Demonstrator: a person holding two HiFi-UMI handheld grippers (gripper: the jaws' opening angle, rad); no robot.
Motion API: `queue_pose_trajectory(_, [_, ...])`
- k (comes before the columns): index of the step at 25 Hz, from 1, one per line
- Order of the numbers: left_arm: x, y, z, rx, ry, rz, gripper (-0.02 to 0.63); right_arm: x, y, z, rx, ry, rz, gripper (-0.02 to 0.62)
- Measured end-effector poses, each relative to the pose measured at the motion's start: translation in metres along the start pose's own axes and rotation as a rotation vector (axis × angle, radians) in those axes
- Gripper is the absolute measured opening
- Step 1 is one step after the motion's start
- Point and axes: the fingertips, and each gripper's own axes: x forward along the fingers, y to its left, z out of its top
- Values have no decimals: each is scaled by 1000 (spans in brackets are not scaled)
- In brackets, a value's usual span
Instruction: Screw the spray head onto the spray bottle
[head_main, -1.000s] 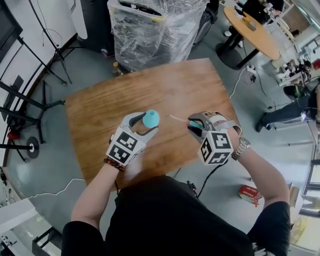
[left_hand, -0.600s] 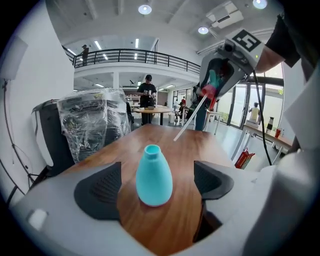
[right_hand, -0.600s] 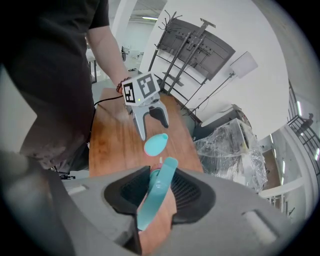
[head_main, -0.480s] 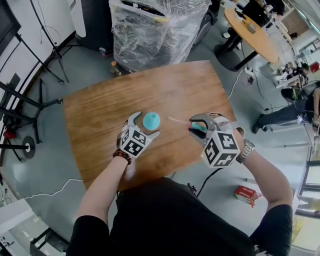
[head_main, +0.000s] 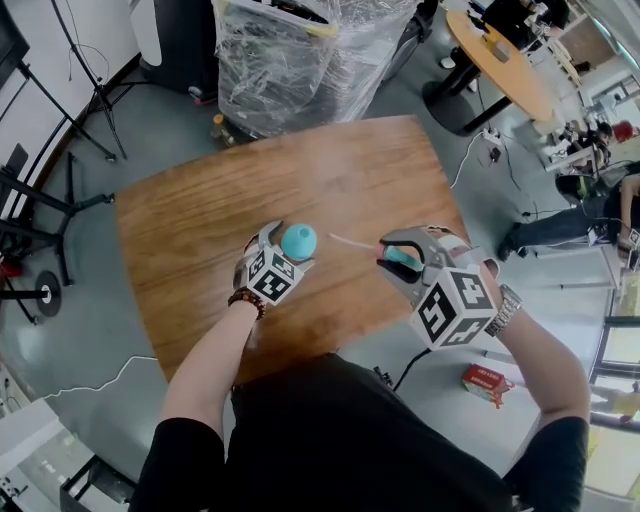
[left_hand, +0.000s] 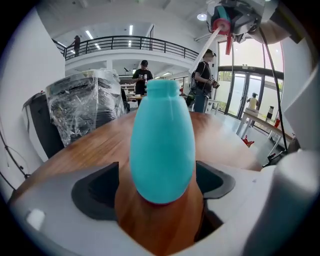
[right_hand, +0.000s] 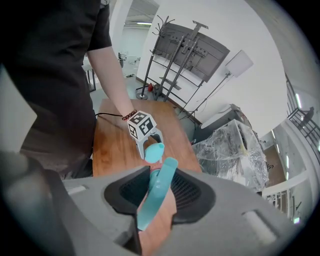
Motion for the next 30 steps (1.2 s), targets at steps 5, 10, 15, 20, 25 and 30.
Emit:
queue_pose_trajectory(5, [13,-3,-5,8,20,-18,495,-4,-3,9,9,-15,14,120])
queue_pose_trajectory(10, [16,-6,-9,16,47,-46,439,-4,-5,13,-2,-33,17,120])
queue_pose_trajectory(15, [4,-6,-7,73,100,-34,431,-2,-4,19,-14,-41,27,120])
queue_pose_trajectory(20, [-10,-1,-6,196,189,7,429,-1,-1,20,-34,-48,43,120])
queue_pose_trajectory(25, [-27,-4,-2,330,265,40,428,1,7,25,-69,-38,60,120])
queue_pose_trajectory(30, [-42,-18,11,425,300,30,428,9,20,25,-134,-37,85,120])
